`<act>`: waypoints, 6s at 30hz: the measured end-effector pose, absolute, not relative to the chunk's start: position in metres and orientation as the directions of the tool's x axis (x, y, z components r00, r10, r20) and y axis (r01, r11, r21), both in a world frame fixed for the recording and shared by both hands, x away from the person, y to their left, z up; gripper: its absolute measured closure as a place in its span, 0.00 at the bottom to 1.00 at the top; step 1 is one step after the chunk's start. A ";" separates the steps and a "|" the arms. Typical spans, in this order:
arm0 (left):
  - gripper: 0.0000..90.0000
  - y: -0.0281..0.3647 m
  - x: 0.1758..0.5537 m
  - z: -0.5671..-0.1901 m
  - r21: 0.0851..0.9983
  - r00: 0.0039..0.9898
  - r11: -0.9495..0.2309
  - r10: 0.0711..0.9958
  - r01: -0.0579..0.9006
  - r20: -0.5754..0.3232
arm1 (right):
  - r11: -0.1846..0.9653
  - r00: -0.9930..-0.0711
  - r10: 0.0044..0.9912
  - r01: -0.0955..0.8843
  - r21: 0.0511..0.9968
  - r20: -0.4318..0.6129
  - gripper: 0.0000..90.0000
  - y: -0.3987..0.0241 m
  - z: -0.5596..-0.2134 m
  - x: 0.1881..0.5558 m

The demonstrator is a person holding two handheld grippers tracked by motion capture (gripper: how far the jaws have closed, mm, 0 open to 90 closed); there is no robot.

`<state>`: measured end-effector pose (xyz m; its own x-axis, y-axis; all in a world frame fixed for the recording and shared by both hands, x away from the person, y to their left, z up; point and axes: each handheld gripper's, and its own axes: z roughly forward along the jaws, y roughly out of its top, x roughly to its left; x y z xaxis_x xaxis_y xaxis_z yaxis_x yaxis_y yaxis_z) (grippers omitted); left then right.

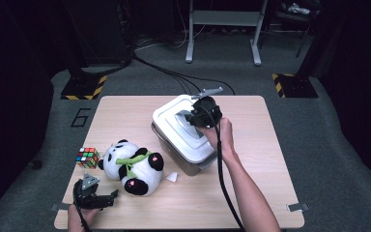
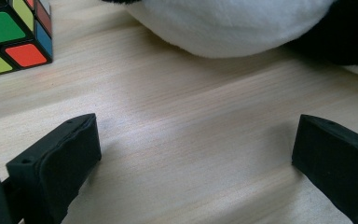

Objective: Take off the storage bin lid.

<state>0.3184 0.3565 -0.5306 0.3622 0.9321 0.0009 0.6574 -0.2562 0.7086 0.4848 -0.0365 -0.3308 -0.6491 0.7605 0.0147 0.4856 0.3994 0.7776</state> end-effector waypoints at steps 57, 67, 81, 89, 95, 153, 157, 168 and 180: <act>0.01 0.356 0.318 -0.531 0.711 0.357 -0.251 0.934 0.656 -0.001 | 0.251 -0.407 0.913 0.534 0.808 -0.015 0.74 -0.186 -0.304 0.474; 0.01 0.355 0.318 -0.531 0.715 0.353 -0.243 0.936 0.655 -0.005 | 0.202 -0.336 0.942 0.575 0.793 0.004 0.74 -0.212 -0.319 0.479; 0.01 0.355 0.318 -0.531 0.716 0.352 -0.242 0.936 0.655 -0.005 | 0.130 -0.253 0.966 0.640 0.758 0.048 0.74 -0.230 -0.353 0.493; 0.01 0.355 0.318 -0.531 0.716 0.352 -0.242 0.936 0.655 -0.005 | 0.094 -0.212 0.975 0.671 0.736 0.069 0.74 -0.232 -0.372 0.501; 0.01 0.356 0.318 -0.531 0.708 0.361 -0.257 0.932 0.657 0.003 | 0.075 -0.192 0.978 0.687 0.723 0.080 0.74 -0.230 -0.385 0.507; 0.01 0.356 0.318 -0.531 0.708 0.363 -0.258 0.932 0.657 0.003 | -0.010 -0.063 0.994 0.752 0.660 0.087 0.51 -0.222 -0.466 0.523; 0.01 0.356 0.318 -0.531 0.708 0.363 -0.258 0.932 0.657 0.003 | 0.006 -0.077 0.994 0.739 0.674 0.076 0.37 -0.223 -0.460 0.518; 0.01 0.356 0.318 -0.531 0.708 0.363 -0.258 0.932 0.657 0.003 | 0.089 -0.174 0.984 0.701 0.708 0.049 0.11 -0.218 -0.444 0.494; 0.01 0.356 0.318 -0.531 0.708 0.363 -0.258 0.932 0.657 0.003 | 0.161 -0.272 0.962 0.668 0.726 0.037 0.00 -0.202 -0.443 0.457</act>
